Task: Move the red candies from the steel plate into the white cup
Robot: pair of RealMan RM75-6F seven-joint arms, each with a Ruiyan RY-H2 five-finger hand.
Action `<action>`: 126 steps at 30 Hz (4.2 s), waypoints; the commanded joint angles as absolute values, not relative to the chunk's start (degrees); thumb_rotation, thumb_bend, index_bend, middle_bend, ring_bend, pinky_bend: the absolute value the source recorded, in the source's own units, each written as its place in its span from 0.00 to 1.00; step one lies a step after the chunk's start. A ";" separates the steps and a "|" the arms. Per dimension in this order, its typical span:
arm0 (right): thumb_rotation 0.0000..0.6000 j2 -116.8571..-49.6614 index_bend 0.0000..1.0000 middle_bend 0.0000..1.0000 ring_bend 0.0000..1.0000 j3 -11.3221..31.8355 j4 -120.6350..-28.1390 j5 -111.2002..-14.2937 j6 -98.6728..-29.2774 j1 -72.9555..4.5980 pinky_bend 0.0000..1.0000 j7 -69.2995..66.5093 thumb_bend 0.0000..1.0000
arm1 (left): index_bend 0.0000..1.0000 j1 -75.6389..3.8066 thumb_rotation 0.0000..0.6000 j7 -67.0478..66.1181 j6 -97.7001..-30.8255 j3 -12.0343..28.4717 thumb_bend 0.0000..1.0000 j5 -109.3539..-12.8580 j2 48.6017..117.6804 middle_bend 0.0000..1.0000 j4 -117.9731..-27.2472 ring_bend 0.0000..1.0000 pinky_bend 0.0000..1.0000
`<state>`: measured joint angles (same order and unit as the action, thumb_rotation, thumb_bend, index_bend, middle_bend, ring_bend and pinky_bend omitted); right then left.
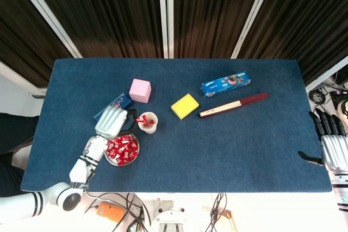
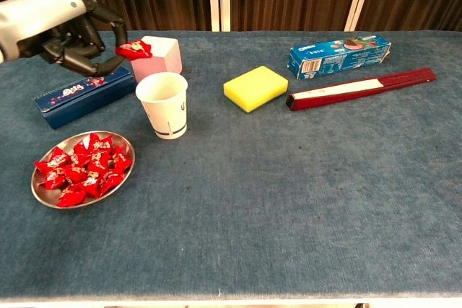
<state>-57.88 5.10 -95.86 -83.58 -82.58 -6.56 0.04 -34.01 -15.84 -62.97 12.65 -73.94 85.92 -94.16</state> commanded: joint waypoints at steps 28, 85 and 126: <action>1.00 -58.14 0.00 0.01 0.00 5.52 -95.05 -83.74 -81.23 -7.59 0.00 -0.43 0.15 | 0.42 -25.28 1.00 -15.92 -74.40 1.68 0.24 -77.54 80.52 0.97 -96.39 0.87 0.81; 1.00 -58.20 0.00 0.01 0.00 5.18 -95.86 -84.02 -82.15 -7.17 0.00 0.33 0.15 | 0.58 -30.31 0.92 -13.66 -66.90 9.78 0.40 -77.81 81.82 0.97 -97.61 0.87 0.81; 1.00 -58.24 0.00 0.01 0.00 5.08 -95.35 -84.75 -82.87 -6.67 0.00 -0.72 0.15 | 0.42 -29.89 1.00 -14.14 -69.98 1.11 0.29 -82.01 78.75 0.97 -94.68 0.86 0.81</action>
<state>-58.23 5.08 -95.35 -84.75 -82.87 -6.68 -0.73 -30.93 -15.03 -69.81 2.72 -80.55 79.12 -96.00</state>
